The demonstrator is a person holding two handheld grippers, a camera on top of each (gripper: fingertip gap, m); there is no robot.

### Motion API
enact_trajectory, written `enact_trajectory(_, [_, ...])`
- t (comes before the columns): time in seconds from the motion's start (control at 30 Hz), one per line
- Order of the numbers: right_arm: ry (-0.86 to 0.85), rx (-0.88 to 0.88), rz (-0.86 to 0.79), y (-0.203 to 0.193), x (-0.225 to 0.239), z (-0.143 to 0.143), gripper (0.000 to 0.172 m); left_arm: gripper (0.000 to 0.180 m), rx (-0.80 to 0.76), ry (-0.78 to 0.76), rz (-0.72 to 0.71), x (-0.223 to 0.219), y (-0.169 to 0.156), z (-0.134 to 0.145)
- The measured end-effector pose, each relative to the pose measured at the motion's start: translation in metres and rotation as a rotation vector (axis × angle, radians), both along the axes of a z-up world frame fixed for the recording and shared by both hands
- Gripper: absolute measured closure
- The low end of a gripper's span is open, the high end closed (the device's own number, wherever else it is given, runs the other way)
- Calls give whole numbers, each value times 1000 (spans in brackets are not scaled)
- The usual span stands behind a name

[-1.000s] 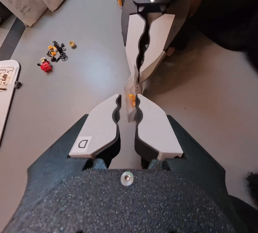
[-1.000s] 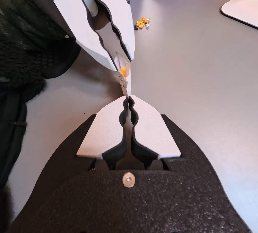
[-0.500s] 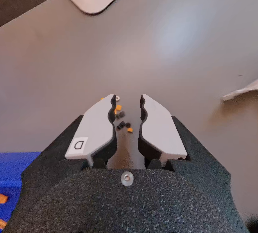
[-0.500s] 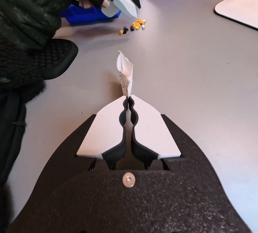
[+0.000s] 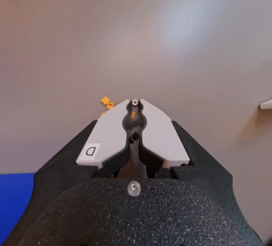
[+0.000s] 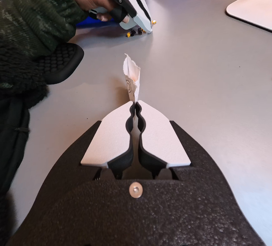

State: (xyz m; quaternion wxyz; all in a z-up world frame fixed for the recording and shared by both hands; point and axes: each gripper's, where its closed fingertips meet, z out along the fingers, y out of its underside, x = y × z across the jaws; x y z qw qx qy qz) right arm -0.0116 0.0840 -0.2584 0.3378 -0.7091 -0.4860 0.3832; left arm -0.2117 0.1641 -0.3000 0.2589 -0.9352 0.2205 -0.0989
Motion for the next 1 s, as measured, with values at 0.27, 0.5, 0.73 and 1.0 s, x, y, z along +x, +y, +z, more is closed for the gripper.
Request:
enact_trajectory(0.27, [-14, 6, 6, -2, -5, -3, 172, 174, 264, -226, -644, 134, -62, 71])
enact_trajectory(0.5, [-10, 14, 22, -7, -9, -2, 172, 171, 338, -63, -814, 165, -81, 57])
enact_trajectory(0.73, [21, 3, -3, -1, -4, 3, 172, 154, 336, -29, -701, 125, -66, 64])
enact_trajectory(1.0, [14, 11, -13, 2, -2, 2, 172, 157, 298, -69, -687, 106, -72, 67])
